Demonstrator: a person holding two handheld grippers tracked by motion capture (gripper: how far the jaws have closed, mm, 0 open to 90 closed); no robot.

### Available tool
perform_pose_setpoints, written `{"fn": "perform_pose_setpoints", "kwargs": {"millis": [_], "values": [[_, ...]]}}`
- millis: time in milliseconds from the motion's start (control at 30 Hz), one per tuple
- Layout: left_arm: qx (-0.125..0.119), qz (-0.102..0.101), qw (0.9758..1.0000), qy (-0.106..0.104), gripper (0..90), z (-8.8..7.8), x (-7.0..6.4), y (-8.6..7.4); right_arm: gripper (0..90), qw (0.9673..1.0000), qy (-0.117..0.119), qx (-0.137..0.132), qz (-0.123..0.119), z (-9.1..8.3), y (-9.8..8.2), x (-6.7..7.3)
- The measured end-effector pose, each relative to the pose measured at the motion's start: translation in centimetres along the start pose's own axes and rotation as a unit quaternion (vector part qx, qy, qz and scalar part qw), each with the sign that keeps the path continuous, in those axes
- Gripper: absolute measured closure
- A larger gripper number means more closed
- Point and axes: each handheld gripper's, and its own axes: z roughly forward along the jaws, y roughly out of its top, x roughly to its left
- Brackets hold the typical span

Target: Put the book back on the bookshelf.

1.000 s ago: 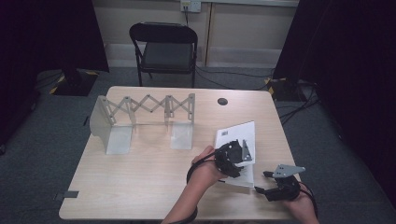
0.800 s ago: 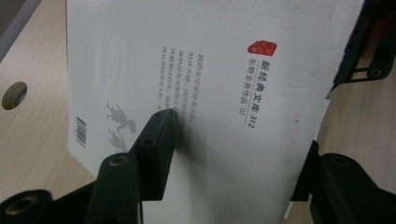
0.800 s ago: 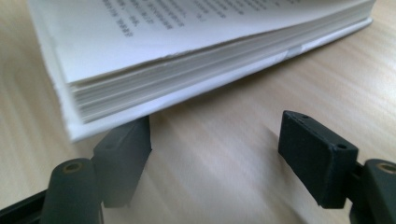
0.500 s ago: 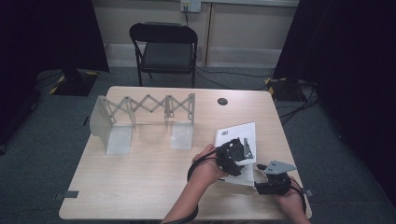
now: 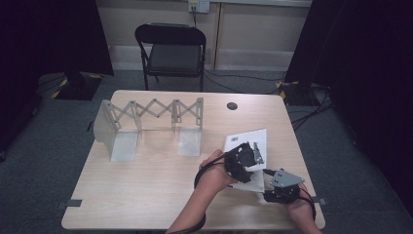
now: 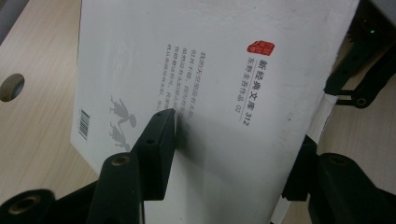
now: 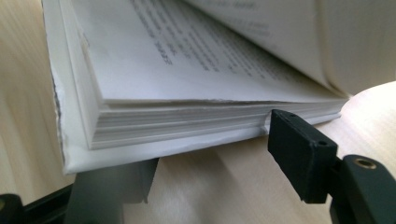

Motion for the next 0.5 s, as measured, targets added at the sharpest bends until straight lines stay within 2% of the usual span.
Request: {"fn": "perform_pose_setpoints", "kwargs": {"millis": [67,100,200,233,433,500], "values": [[-0.002,-0.005,1.0000,0.000,48.0,-0.07,-0.04,-0.05,34.5,1.0000,0.001,-0.003,0.003,-0.07,0.14,-0.04],[0.004,-0.002,1.0000,-0.002,48.0,-0.17,-0.01,-0.09,33.9,0.9999,-0.007,-0.003,-0.015,-0.16,0.38,0.04],[0.003,-0.003,1.0000,-0.001,48.0,-0.19,-0.05,-0.16,33.5,0.9996,-0.010,-0.002,-0.026,-0.15,0.45,0.14],[0.003,-0.004,1.0000,-0.003,48.2,-0.27,0.03,-0.15,33.3,0.9997,-0.011,-0.004,-0.020,-0.16,0.49,0.19],[0.006,-0.001,1.0000,-0.002,48.6,-0.34,0.11,0.10,30.8,0.9997,-0.013,0.000,-0.019,-0.02,0.45,0.37],[0.008,0.000,1.0000,-0.002,48.6,-0.27,0.07,0.17,31.1,0.9999,-0.013,-0.002,0.002,-0.03,0.13,0.37]]}}
